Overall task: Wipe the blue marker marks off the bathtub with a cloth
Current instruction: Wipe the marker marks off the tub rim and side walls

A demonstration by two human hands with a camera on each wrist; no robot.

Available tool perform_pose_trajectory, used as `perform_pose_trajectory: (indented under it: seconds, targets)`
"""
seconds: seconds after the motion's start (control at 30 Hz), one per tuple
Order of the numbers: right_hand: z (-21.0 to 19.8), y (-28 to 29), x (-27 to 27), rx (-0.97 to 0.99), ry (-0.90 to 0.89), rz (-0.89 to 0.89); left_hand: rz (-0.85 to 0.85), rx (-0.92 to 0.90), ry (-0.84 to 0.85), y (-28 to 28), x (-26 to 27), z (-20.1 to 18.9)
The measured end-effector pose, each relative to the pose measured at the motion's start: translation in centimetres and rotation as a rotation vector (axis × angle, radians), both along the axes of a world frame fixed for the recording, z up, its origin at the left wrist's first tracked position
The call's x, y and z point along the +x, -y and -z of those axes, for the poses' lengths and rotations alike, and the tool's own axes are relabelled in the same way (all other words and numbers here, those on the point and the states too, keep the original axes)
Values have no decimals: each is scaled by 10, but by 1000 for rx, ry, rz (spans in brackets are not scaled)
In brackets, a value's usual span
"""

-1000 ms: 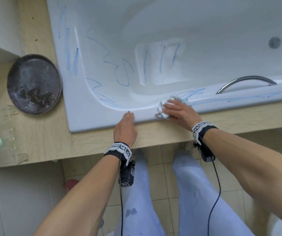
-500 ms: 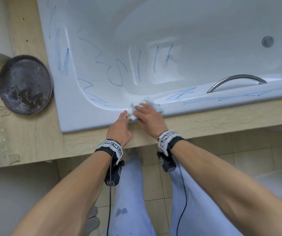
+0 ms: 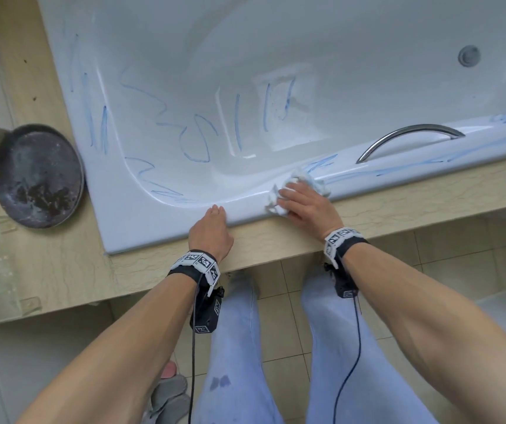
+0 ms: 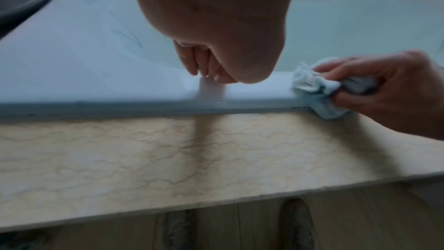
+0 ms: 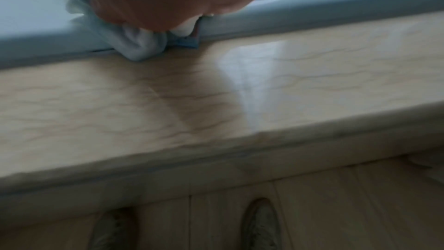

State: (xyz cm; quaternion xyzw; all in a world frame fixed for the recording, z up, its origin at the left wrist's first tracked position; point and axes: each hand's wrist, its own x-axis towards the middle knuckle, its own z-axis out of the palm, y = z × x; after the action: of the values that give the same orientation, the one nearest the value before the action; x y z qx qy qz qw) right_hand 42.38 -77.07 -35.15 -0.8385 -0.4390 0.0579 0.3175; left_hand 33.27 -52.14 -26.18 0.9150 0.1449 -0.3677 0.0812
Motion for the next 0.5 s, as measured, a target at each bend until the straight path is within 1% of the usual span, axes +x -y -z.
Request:
perform_pose_trajectory:
  seconds: [0.07,0.17,0.23,0.3,0.4,0.47,0.5]
  targets:
    - [-2,34,15,-58,12,61,5,-16,72,14,7,-1]
    - [-4,89,44,-137,18,262,83,-62,141,38,20,1]
    - [-9,123,65,-180,12,345,84,-59,136,52,29,3]
    - [-14,147,81,-229,8,355,72,-38,97,64,34,8]
    - [-19,147,85,-253,-31,407,74,-7,36,71,33,17]
    - [-22,126,75,-197,-30,451,113,0,26,67,35,20]
    - [-25,109,66,-156,-20,433,152,1,22,62,36,21]
